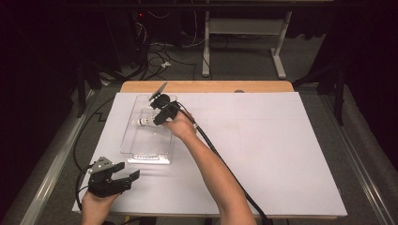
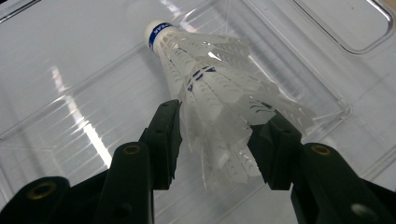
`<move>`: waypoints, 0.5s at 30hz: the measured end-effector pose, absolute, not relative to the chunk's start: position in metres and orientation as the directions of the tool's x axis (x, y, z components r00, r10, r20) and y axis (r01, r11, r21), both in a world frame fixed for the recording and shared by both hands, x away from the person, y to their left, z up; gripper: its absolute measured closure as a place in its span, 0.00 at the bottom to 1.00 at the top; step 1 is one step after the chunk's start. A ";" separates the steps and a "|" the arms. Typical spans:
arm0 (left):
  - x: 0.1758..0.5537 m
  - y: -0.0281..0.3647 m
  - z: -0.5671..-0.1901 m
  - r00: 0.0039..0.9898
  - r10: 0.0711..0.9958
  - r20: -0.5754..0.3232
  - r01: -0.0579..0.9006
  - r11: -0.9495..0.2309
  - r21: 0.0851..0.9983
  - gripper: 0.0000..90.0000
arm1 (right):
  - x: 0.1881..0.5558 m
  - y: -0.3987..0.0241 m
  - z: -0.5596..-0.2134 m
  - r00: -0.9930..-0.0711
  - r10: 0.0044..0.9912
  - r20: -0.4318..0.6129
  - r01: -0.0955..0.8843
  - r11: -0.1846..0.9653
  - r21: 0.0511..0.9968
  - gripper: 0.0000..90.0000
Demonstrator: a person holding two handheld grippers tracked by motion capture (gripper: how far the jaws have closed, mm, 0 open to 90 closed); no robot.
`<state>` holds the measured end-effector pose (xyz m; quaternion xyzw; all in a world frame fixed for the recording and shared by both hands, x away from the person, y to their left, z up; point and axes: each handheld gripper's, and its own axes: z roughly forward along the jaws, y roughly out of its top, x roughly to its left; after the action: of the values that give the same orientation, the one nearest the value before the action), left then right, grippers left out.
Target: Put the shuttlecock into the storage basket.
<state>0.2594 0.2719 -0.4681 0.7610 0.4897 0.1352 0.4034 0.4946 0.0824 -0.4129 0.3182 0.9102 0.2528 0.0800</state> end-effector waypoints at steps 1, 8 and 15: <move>0.259 0.272 -0.468 0.485 0.854 -0.191 0.637 -0.195 0.745 0.32 | 0.495 0.081 -0.412 -0.787 0.616 0.012 0.534 0.672 0.513 0.62; 0.259 0.272 -0.468 0.483 0.855 -0.188 0.636 -0.195 0.746 0.32 | 0.495 0.075 -0.411 -0.787 0.617 0.025 0.536 0.663 0.522 0.62; 0.259 0.268 -0.468 0.487 0.858 -0.166 0.632 -0.215 0.744 0.32 | 0.495 0.066 -0.407 -0.782 0.623 0.033 0.543 0.654 0.527 0.62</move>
<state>0.2590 0.2682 -0.4683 0.7662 0.4862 0.1426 0.3954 0.4950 0.0658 -0.4074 0.3215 0.9063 0.2637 0.0755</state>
